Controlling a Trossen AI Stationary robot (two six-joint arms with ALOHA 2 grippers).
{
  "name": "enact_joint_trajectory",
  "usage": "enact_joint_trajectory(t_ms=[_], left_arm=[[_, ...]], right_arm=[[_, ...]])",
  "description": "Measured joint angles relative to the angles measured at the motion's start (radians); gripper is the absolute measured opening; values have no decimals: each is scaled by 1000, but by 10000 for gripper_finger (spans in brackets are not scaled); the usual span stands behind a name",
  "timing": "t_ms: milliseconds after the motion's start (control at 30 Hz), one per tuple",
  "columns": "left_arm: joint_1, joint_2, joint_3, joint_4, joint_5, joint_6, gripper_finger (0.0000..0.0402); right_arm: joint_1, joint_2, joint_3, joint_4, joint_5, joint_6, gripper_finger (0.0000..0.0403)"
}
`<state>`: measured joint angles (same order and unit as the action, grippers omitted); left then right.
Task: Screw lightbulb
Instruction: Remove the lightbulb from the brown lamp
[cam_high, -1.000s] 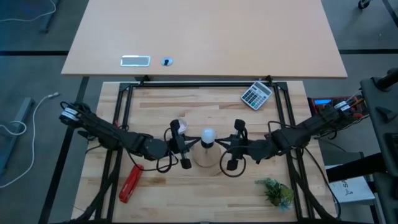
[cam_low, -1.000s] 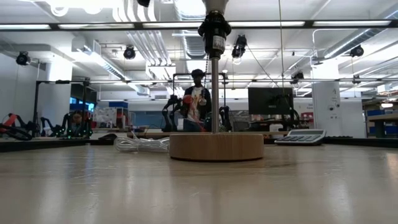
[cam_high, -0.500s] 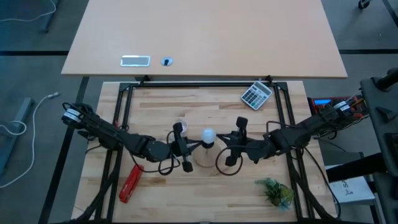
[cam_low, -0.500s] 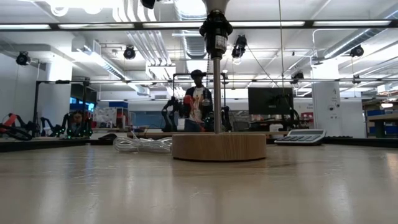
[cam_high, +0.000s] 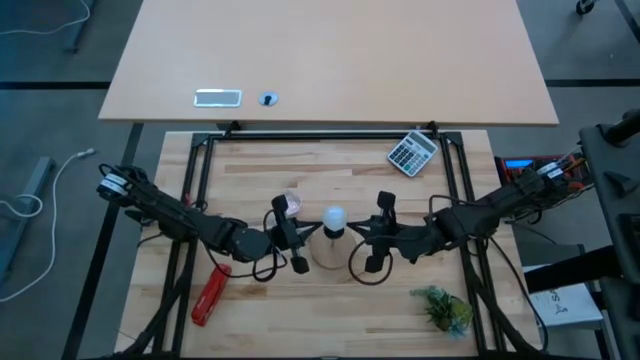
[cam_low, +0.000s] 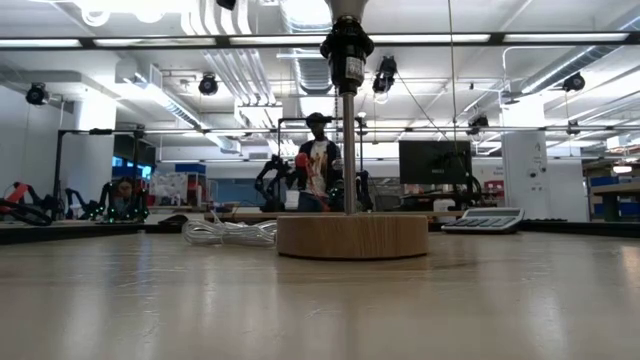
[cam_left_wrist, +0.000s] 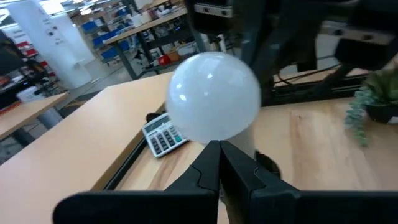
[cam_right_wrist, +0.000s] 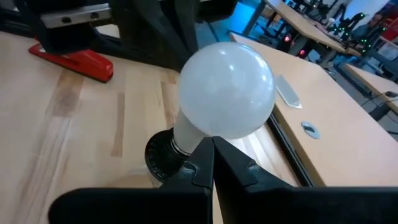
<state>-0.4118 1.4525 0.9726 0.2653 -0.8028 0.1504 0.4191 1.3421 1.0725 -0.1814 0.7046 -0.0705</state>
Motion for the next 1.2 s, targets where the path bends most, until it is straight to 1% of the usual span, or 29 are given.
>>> enact_joint_trajectory(t_ms=[67, 233, 400, 833, 967, 1033, 1200], left_arm=[[3, 0, 0, 0, -22, -2, 0], [17, 0, 0, 0, -23, -2, 0], [33, 0, 0, 5, 24, 19, 0], [33, 0, -1, 20, 60, 24, 0], [32, 0, -1, 31, 92, 23, 0], [32, 0, -1, 34, 116, 24, 0], [33, 0, -1, 41, 120, 21, 0]], right_arm=[[0, -1, 0, 0, -5, 7, 0], [-1, 0, 0, 13, -6, 7, 0], [0, 0, 0, 23, -5, 4, 0], [-18, 0, -2, 21, 15, -27, 0], [-25, 0, -4, 15, 17, -27, 0], [-27, 0, -6, 21, 12, -27, 0], [-30, 2, -13, 22, -4, -27, 0]])
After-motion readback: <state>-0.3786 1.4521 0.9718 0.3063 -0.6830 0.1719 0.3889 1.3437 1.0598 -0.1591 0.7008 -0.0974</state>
